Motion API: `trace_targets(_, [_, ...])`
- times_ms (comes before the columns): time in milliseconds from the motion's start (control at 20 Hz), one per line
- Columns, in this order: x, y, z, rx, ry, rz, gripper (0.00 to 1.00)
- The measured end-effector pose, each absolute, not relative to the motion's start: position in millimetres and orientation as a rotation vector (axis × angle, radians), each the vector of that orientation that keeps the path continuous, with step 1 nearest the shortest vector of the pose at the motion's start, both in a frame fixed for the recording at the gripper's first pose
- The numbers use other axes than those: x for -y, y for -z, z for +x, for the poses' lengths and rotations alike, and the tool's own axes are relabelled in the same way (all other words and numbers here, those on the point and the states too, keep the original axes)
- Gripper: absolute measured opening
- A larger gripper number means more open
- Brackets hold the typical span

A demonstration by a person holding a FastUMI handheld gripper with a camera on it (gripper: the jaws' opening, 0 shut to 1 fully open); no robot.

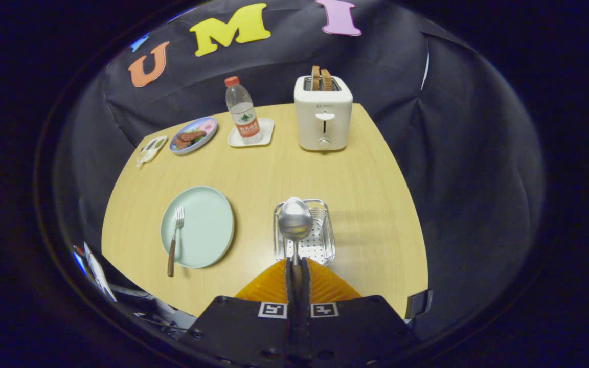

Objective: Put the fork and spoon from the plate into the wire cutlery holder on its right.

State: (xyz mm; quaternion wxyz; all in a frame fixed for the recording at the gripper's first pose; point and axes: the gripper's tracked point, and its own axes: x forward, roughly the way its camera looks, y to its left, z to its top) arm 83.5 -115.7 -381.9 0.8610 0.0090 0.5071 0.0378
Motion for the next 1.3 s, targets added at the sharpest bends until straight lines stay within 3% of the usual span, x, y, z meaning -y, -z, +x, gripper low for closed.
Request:
trace_targets(400, [125.3, 374.9, 100.7, -1.052, -0.079, 0.027, 0.07])
trace_targets(600, [123.8, 355.7, 108.1, -0.984, -0.082, 0.028, 0.03])
trace_targets(750, [116.0, 350.7, 105.7, -0.965, -0.092, 0.054, 0.09])
trace_targets(950, [94.9, 348.9, 100.3, -0.929, -0.14, 0.064, 0.39])
trace_targets(1100, [75.9, 354.7, 93.5, -0.903, -0.156, 0.02, 0.83])
trace_targets(1300, [45.7, 363.3, 87.2, -0.858, -0.149, -0.046, 0.95])
